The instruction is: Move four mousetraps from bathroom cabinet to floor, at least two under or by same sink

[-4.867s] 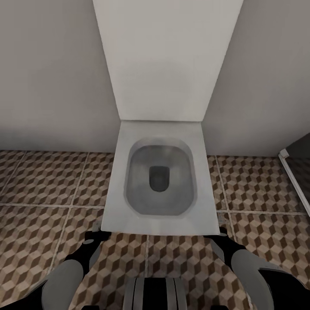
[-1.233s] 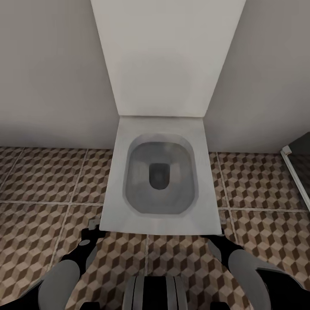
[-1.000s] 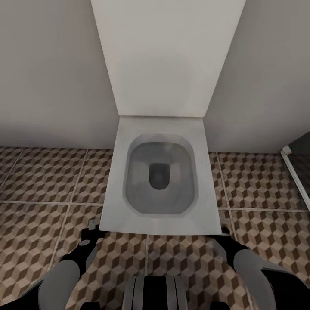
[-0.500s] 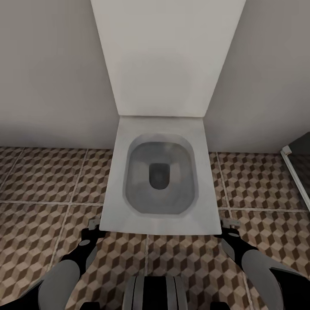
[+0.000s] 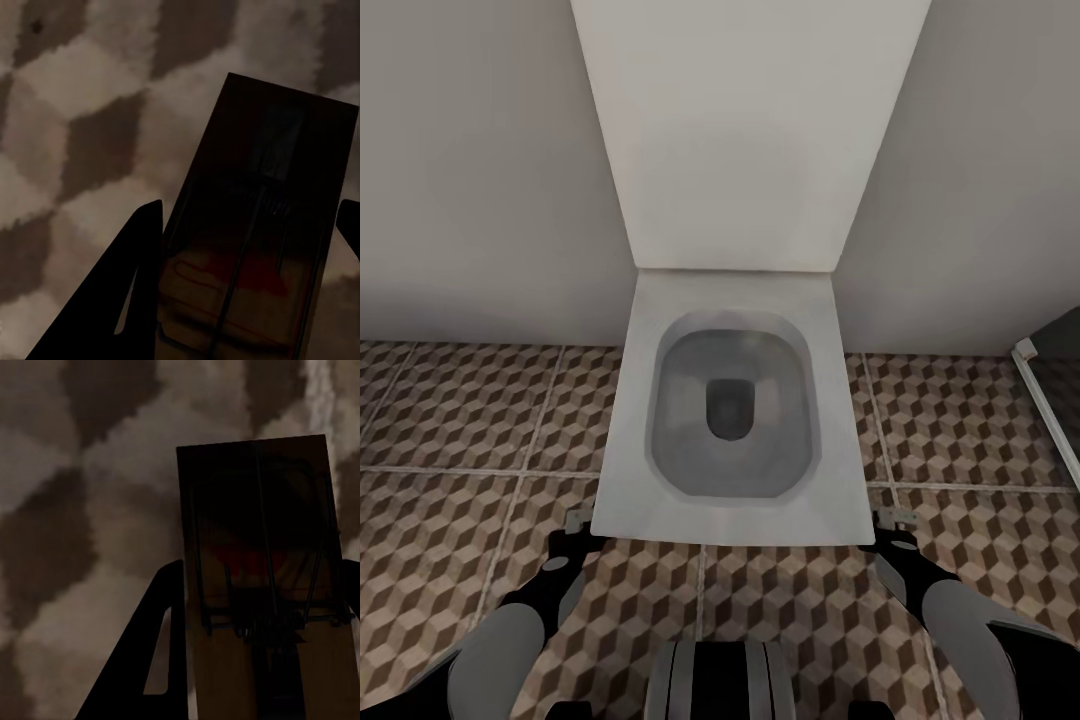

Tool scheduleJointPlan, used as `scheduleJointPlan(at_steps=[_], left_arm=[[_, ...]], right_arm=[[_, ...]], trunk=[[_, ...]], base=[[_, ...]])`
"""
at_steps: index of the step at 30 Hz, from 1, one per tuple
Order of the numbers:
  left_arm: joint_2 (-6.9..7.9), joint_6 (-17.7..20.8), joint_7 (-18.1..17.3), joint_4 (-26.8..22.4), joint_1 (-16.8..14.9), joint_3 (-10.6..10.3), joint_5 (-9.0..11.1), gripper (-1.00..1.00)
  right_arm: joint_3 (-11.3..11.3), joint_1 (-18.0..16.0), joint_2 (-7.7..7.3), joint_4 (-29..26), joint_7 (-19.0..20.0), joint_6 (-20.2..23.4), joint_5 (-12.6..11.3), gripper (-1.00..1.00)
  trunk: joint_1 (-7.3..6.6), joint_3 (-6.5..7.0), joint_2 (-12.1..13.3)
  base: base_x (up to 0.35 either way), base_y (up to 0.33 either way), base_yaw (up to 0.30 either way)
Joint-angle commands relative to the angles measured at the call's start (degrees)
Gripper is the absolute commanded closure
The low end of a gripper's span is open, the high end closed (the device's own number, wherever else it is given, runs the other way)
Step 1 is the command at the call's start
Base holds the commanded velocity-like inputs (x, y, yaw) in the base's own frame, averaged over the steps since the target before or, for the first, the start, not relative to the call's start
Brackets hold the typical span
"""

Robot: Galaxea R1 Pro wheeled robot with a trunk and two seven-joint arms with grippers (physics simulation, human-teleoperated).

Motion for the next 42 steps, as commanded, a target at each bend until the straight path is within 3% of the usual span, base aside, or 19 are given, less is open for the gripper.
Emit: scheduleJointPlan(at_steps=[1,42], left_arm=[[0.00,-0.21,0.33,0.03,-0.03,0.32,-0.67,1.00],[-0.12,-2.16,0.67,-1.44,-0.03,0.33,-0.67,1.00]], right_arm=[[-0.49,-0.04,0.01,0.08,0.06,-0.26,0.35,1.00],[-0.49,-0.04,0.09,0.09,0.06,-0.26,0.35,1.00]], trunk=[[-0.01,-0.03,-0.01],[-0.01,-0.03,-0.01]], base=[[0.000,0.000,0.000],[0.035,0.001,0.000]])
